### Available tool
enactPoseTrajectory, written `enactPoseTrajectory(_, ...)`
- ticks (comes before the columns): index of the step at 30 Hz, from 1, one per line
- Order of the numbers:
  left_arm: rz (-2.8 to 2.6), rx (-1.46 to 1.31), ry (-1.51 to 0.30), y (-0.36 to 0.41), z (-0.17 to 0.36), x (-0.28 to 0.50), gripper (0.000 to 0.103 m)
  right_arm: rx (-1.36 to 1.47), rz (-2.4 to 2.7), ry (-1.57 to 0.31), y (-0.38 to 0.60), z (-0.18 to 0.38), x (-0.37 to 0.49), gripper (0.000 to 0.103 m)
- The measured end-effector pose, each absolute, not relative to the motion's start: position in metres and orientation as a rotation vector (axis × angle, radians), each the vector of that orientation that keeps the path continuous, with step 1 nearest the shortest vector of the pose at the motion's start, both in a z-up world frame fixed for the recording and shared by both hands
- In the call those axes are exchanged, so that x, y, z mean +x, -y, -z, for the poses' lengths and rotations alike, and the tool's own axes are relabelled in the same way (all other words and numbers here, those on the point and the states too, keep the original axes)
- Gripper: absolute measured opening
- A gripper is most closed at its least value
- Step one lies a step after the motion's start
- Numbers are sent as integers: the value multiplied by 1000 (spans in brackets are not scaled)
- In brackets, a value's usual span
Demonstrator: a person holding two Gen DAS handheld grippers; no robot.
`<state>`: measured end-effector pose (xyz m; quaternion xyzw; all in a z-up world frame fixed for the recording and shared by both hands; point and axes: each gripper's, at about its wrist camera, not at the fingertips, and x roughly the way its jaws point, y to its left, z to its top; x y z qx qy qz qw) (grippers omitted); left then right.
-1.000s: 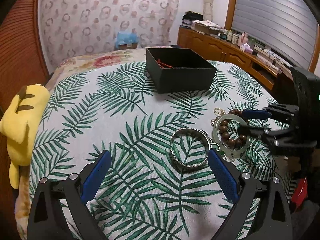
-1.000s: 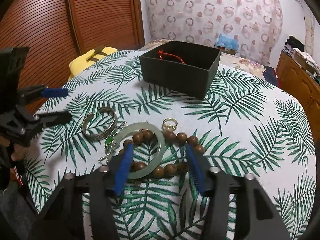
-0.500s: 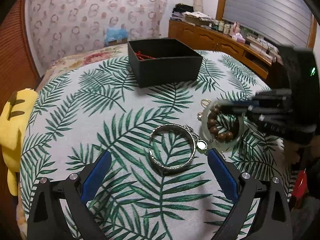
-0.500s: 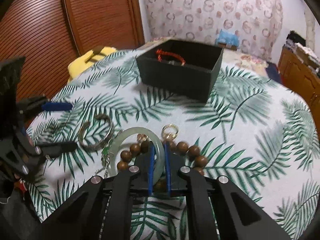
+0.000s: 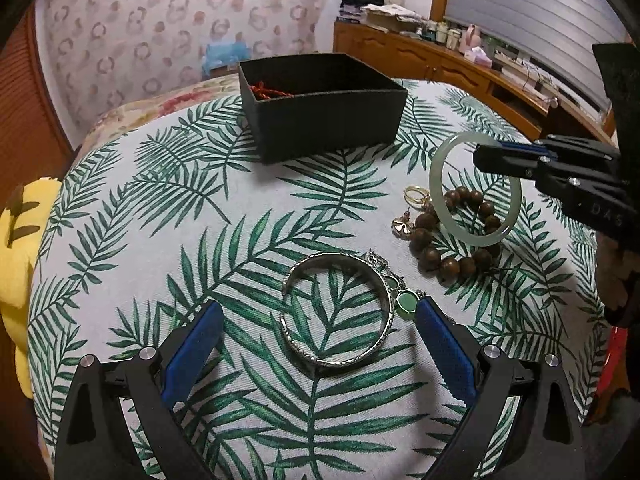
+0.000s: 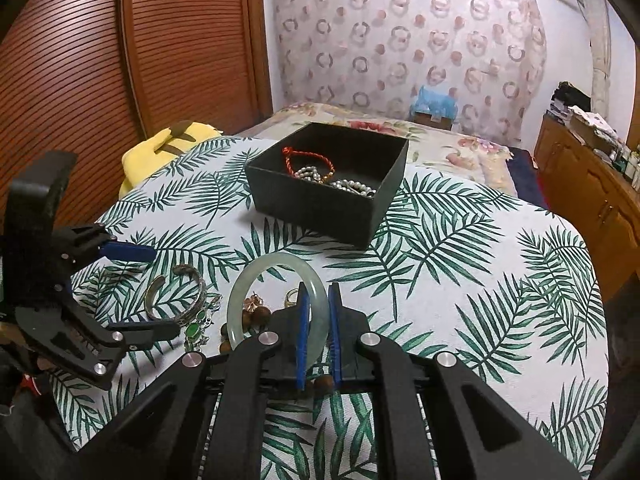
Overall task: Organize jewelry
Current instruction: 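Close the left tool on the silver bangle while the right tool grasps the jade bangle, then carry both bangles over the black box and open both tools to drop them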
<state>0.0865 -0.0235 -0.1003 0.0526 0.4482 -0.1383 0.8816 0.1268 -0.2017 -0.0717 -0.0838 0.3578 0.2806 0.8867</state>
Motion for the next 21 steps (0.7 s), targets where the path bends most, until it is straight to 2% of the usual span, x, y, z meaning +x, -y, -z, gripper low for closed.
enactPoseTrajectory(4,271,153,-929,30,104,84,80,-173,-590,-745,200,73,126,11)
enactPoseTrajectory(9,269,157,-912,27,100,80,53,-171,-604,-745,199,74,127,11)
enactPoseTrajectory(21,265,65,-877,12,86,88,53,-175,-637,-728,195,65,137,11)
